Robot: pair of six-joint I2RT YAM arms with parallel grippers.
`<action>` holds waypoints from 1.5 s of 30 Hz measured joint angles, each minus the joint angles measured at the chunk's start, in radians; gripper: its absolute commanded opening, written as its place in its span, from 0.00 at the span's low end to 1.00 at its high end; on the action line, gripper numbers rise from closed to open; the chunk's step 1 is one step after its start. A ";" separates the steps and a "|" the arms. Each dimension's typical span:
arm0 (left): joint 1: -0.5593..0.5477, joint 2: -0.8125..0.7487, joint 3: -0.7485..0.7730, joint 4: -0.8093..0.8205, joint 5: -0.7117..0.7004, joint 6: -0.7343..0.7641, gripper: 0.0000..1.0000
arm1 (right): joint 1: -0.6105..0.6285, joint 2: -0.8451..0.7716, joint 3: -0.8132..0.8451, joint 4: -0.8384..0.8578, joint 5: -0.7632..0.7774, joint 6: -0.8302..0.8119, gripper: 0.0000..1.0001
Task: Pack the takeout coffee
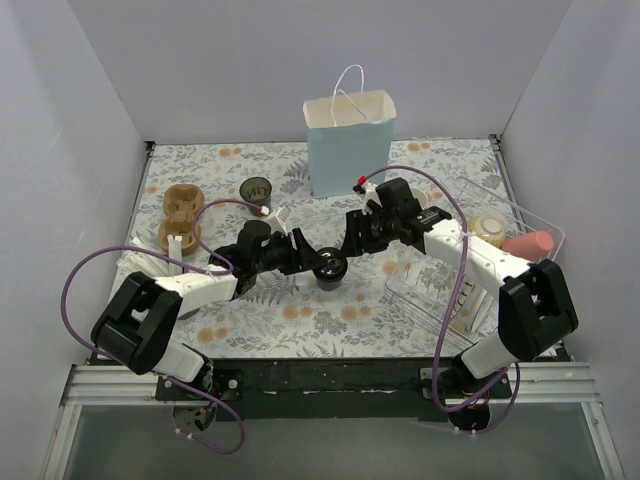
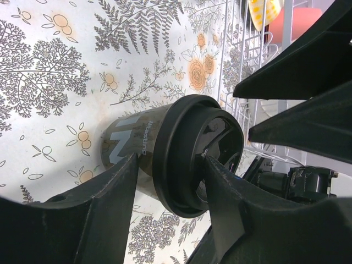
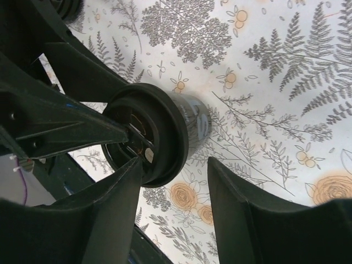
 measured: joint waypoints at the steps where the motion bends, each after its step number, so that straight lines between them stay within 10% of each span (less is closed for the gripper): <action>1: 0.000 -0.002 -0.002 0.002 -0.002 0.000 0.48 | 0.000 -0.002 -0.008 0.010 -0.013 0.004 0.61; 13: -0.006 -0.012 -0.020 0.022 -0.018 -0.021 0.48 | 0.000 0.055 -0.074 0.140 -0.121 0.043 0.65; 22: -0.011 -0.017 -0.018 0.010 -0.025 -0.028 0.52 | -0.002 0.071 -0.106 0.218 -0.169 0.060 0.43; 45: 0.101 -0.083 0.214 -0.511 -0.071 0.067 0.52 | -0.015 0.122 -0.116 0.347 -0.224 0.074 0.40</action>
